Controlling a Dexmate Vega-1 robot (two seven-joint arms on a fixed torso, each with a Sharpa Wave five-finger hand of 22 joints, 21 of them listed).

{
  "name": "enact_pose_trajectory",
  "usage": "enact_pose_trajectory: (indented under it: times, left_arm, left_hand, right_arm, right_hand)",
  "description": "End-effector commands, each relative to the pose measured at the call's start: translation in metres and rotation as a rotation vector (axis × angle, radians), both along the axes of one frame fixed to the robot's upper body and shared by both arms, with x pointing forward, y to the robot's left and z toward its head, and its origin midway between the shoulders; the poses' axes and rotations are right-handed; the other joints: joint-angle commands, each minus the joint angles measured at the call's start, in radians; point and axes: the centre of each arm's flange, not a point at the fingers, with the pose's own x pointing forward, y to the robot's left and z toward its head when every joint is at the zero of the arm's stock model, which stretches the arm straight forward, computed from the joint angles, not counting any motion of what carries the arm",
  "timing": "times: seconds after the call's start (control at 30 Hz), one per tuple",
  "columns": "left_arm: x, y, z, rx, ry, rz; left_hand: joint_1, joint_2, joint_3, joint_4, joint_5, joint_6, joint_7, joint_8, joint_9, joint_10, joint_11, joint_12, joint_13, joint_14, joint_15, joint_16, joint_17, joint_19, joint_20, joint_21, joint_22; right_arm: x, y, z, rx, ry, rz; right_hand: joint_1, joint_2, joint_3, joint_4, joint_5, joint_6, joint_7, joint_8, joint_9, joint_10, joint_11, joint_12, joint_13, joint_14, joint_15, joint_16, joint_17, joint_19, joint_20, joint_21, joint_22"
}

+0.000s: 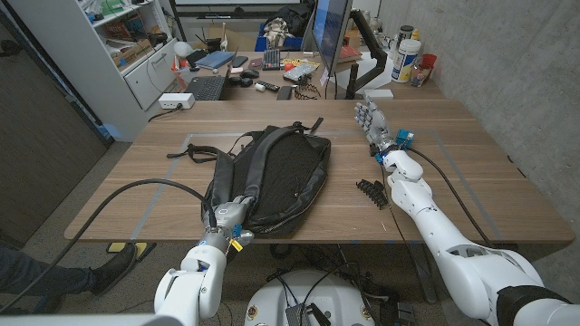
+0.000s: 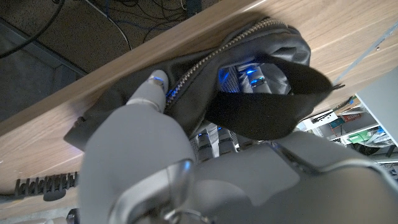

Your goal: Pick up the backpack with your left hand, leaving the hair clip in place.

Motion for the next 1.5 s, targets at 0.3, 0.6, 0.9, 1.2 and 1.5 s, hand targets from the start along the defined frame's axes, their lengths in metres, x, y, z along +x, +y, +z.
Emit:
enact_pose_trajectory:
  times: [0.3,0.6,0.9,1.2,1.5]
  left_arm:
    - [0.014,0.001,-0.014,-0.128,-0.042,-0.050]
    - [0.014,0.006,-0.016,-0.231,-0.158,-0.042]
    - [0.017,0.007,-0.011,-0.277,-0.127,-0.040]
    - [0.017,0.009,-0.005,-0.289,-0.183,-0.066]
    - [0.014,0.012,0.008,-0.300,-0.310,-0.046]
  left_hand:
    - [0.229,0.084,0.093,-0.002,-0.010,0.325,-0.007,0.101,0.022,0.374,-0.078,0.154,0.108,0.315,-0.087,0.092,0.031,0.418,-0.056,-0.003,-0.005]
    - [0.317,0.115,0.166,0.006,0.008,0.699,0.061,0.255,0.044,0.644,-0.108,0.320,0.278,0.613,-0.178,0.121,0.058,0.543,-0.146,0.000,-0.002]
    - [0.377,0.096,0.170,-0.008,-0.010,0.835,0.145,0.334,0.074,0.643,-0.075,0.340,0.343,0.777,-0.203,0.162,0.117,0.628,-0.235,0.039,0.005]
    - [0.403,0.077,0.160,-0.007,-0.006,0.881,0.170,0.371,0.094,0.673,-0.062,0.354,0.384,0.857,-0.207,0.216,0.186,0.653,-0.275,0.056,0.006]
    - [0.403,0.073,0.155,0.000,-0.002,0.878,0.165,0.374,0.095,0.671,-0.070,0.354,0.405,0.846,-0.212,0.219,0.215,0.619,-0.265,0.045,0.006]
  right_arm:
    - [-0.003,-0.007,-0.003,0.007,0.007,-0.010]
    - [-0.002,-0.009,-0.006,0.012,0.013,-0.011]
    - [-0.001,-0.009,-0.005,0.008,0.016,-0.012]
    - [0.000,-0.009,-0.004,0.008,0.014,-0.011]
    - [-0.002,-0.009,0.001,0.011,-0.006,-0.008]
  right_hand:
    - [-0.008,-0.002,-0.001,-0.001,0.008,0.002,-0.005,-0.002,0.004,0.001,-0.008,-0.003,0.006,0.004,0.006,0.000,0.005,0.003,0.011,-0.004,0.005]
    - [-0.008,-0.001,-0.002,-0.001,0.008,0.003,-0.005,-0.002,0.004,0.001,-0.009,-0.003,0.006,0.004,0.007,0.000,0.005,0.003,0.013,-0.006,0.005]
    - [-0.008,-0.001,-0.002,-0.001,0.008,0.003,-0.006,-0.002,0.004,0.001,-0.008,-0.003,0.006,0.004,0.006,0.000,0.005,0.004,0.012,-0.007,0.005]
    - [-0.009,-0.001,-0.003,-0.001,0.007,0.002,-0.004,-0.002,0.004,0.001,-0.009,-0.003,0.006,0.004,0.007,0.000,0.005,0.004,0.013,-0.008,0.005]
    - [-0.010,-0.001,-0.003,-0.002,0.007,0.003,-0.004,-0.001,0.004,0.001,-0.008,-0.003,0.006,0.005,0.006,0.000,0.005,0.005,0.012,-0.009,0.006]
